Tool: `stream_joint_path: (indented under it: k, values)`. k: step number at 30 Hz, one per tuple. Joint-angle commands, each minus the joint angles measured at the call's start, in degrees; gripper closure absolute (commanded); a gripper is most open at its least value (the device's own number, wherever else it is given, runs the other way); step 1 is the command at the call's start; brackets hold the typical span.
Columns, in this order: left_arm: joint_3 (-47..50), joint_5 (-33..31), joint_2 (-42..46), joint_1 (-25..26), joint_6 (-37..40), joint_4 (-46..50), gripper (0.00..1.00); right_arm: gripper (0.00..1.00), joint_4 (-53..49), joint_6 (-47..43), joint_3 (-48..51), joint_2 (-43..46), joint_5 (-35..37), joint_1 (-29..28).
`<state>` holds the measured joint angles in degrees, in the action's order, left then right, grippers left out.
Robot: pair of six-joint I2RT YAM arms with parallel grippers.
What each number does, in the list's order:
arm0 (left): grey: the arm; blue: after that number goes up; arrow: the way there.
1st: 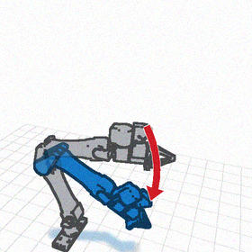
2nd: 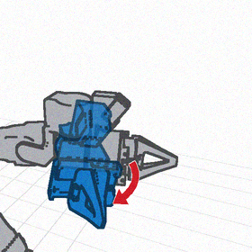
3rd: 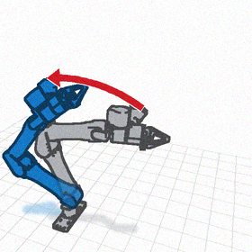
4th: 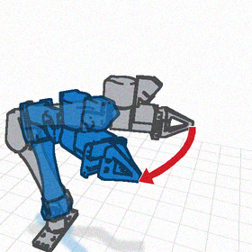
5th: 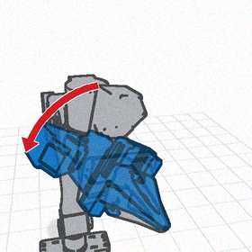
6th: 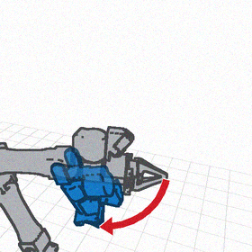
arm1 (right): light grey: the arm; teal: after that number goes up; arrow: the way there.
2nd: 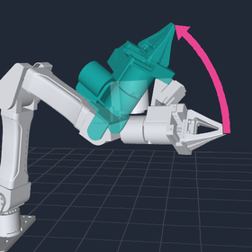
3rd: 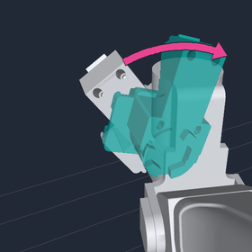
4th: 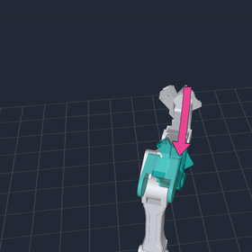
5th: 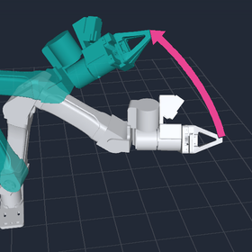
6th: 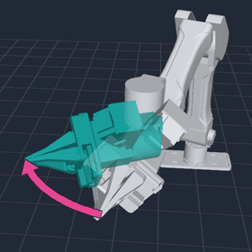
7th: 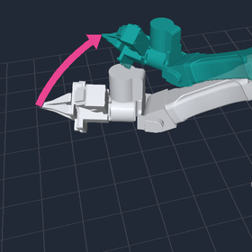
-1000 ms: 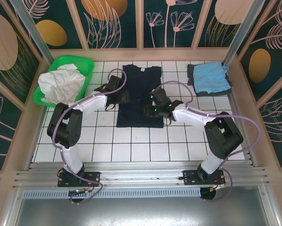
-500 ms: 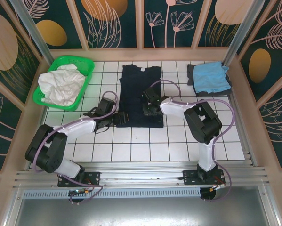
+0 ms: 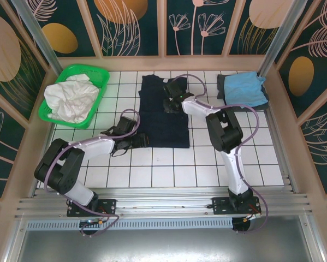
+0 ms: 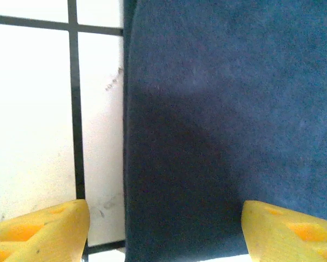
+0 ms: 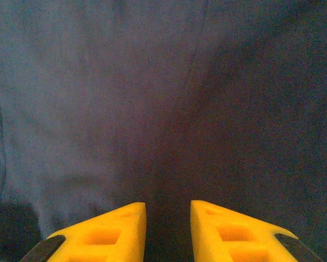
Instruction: Fold and stack the t-shirts
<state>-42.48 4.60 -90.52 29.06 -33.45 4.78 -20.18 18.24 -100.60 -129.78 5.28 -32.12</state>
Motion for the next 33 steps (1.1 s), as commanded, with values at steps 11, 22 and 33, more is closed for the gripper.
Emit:
stream_joint_path:
  k: [11,22,33]
  values:
    - [-20.5,-6.84,-14.75,-2.79,3.43,4.65,0.21,0.7,9.76,2.27,22.94,16.54,-1.67,0.43]
    - [-28.2,-5.24,-26.54,-8.41,2.35,6.39,0.51,0.65,15.02,3.04,22.74,10.65,-12.11,9.08]
    - [-19.81,-2.83,-12.89,-8.67,2.01,5.91,0.41,0.48,16.23,5.82,42.74,30.11,-5.11,7.44]
